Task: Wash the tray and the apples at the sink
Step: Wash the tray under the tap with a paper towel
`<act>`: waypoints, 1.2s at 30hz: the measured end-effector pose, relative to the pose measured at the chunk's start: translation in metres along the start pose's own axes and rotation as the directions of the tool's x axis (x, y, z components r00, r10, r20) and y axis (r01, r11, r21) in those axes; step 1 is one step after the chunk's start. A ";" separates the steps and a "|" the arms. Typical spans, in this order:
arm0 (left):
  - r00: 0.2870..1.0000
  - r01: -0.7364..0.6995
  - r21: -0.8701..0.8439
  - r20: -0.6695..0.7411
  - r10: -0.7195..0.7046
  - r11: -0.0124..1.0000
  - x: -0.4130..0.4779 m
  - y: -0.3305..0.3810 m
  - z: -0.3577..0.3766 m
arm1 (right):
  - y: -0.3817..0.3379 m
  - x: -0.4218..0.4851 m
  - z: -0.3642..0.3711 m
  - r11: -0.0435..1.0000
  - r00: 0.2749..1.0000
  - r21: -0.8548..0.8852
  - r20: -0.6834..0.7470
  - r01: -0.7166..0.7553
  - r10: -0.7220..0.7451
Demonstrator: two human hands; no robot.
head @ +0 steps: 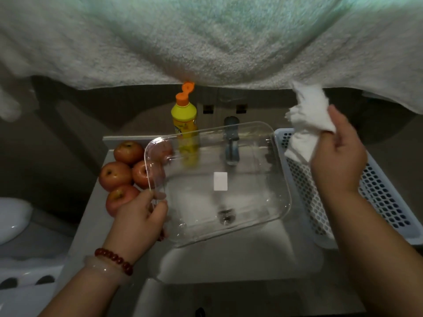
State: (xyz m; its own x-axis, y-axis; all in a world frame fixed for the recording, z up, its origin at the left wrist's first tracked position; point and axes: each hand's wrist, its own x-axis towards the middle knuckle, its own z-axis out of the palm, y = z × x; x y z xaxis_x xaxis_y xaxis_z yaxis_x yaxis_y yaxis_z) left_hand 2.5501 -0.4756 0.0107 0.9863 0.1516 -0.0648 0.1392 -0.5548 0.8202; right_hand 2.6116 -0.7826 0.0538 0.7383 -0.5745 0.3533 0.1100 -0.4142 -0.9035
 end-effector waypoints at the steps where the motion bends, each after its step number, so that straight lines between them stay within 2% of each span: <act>1: 1.000 -0.008 0.004 -0.008 0.008 1.000 0.000 0.000 0.000 | -0.010 -0.007 -0.002 0.997 0.997 0.006 0.017 0.076 -0.076; 4: 1.000 0.023 -0.046 0.017 -0.022 0.999 0.001 0.003 0.001 | -0.033 -0.042 0.004 0.956 0.947 -0.080 0.183 0.284 -0.266; 6: 0.999 0.028 -0.066 0.034 -0.026 0.997 0.000 0.006 0.002 | -0.040 -0.070 0.019 0.933 0.871 -0.173 0.445 0.314 -0.211; 8: 0.999 0.010 -0.054 0.049 -0.007 0.998 -0.001 0.009 0.001 | -0.036 -0.094 0.037 0.849 0.671 -0.319 0.740 0.421 -0.055; 9: 0.998 -0.003 -0.031 0.058 0.005 1.000 -0.001 0.010 0.000 | -0.030 -0.103 0.045 0.790 0.561 -0.366 0.827 0.493 0.033; 10: 0.997 -0.018 -0.001 0.070 0.018 1.000 -0.002 0.010 -0.002 | -0.025 -0.109 0.051 0.738 0.490 -0.384 0.868 0.554 0.084; 11: 0.997 -0.029 0.026 0.078 0.027 0.999 -0.003 0.009 -0.005 | -0.019 -0.111 0.056 0.703 0.458 -0.393 0.883 0.593 0.107; 14: 0.997 -0.039 0.009 0.066 0.038 0.999 -0.006 0.007 -0.011 | -0.009 -0.109 0.063 0.623 0.479 -0.421 0.874 0.659 0.085; 16: 0.998 -0.044 -0.023 0.045 0.045 0.999 -0.010 0.008 -0.014 | -0.016 -0.111 0.067 0.617 0.493 -0.405 0.869 0.675 0.031; 19: 0.993 -0.115 -0.004 0.032 0.115 0.993 -0.010 0.010 -0.021 | -0.034 -0.131 0.077 0.624 0.375 -0.246 0.923 0.742 -0.081; 20: 0.991 -0.129 0.017 0.046 0.128 0.991 -0.011 0.009 -0.024 | -0.036 -0.135 0.080 0.591 0.331 -0.207 0.937 0.780 -0.109; 21: 0.990 -0.133 0.035 0.057 0.131 0.991 -0.010 0.009 -0.025 | -0.034 -0.133 0.080 0.542 0.317 -0.192 0.937 0.818 -0.147; 22: 0.990 -0.128 0.050 0.056 0.125 0.990 -0.010 0.007 -0.027 | -0.029 -0.128 0.079 0.508 0.346 -0.213 0.920 0.835 -0.184; 23: 0.992 -0.120 0.067 0.047 0.117 0.990 -0.010 0.006 -0.029 | -0.025 -0.121 0.076 0.492 0.432 -0.287 0.877 0.822 -0.209; 25: 0.994 -0.106 0.076 0.027 0.104 0.991 -0.013 0.005 -0.032 | -0.017 -0.105 0.067 0.533 0.645 -0.515 0.760 0.672 -0.078; 26: 0.995 -0.102 0.049 0.022 0.101 0.994 -0.014 0.004 -0.033 | -0.019 -0.100 0.064 0.571 0.721 -0.602 0.692 0.559 0.025; 27: 0.995 -0.098 0.014 0.022 0.098 0.995 -0.015 0.004 -0.032 | -0.021 -0.101 0.064 0.595 0.760 -0.645 0.644 0.480 0.085; 28: 0.995 -0.092 -0.010 0.023 0.093 0.996 -0.016 0.003 -0.032 | -0.028 -0.107 0.068 0.604 0.781 -0.642 0.622 0.473 0.050; 29: 0.995 -0.096 -0.016 0.021 0.097 0.995 -0.016 0.002 -0.032 | -0.037 -0.116 0.075 0.606 0.771 -0.591 0.634 0.532 -0.058; 30: 0.993 -0.113 -0.007 0.016 0.113 0.994 -0.016 0.002 -0.033 | -0.045 -0.127 0.082 0.591 0.708 -0.506 0.686 0.629 -0.167; 31: 0.990 -0.139 0.019 0.015 0.139 0.990 -0.014 0.003 -0.034 | -0.051 -0.139 0.090 0.604 0.619 -0.397 0.757 0.691 -0.209; 33: 0.981 -0.195 0.105 0.021 0.194 0.975 -0.012 0.006 -0.038 | -0.061 -0.159 0.094 0.706 0.432 -0.247 0.897 0.664 -0.093; 34: 0.979 -0.205 0.142 0.017 0.205 0.968 -0.011 0.007 -0.041 | -0.062 -0.162 0.091 0.724 0.369 -0.218 0.928 0.654 -0.054; 36: 0.980 -0.196 0.166 0.007 0.198 0.966 -0.011 0.008 -0.045 | -0.056 -0.158 0.077 0.669 0.309 -0.206 0.950 0.714 -0.037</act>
State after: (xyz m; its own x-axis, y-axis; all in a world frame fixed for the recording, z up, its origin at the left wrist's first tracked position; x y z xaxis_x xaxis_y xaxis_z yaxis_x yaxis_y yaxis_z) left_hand 2.5366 -0.4448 0.0441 0.9949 0.0335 0.0950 -0.0442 -0.7017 0.7111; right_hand 2.5402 -0.6141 0.0300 0.8565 0.5086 -0.0884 0.4634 -0.8330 -0.3023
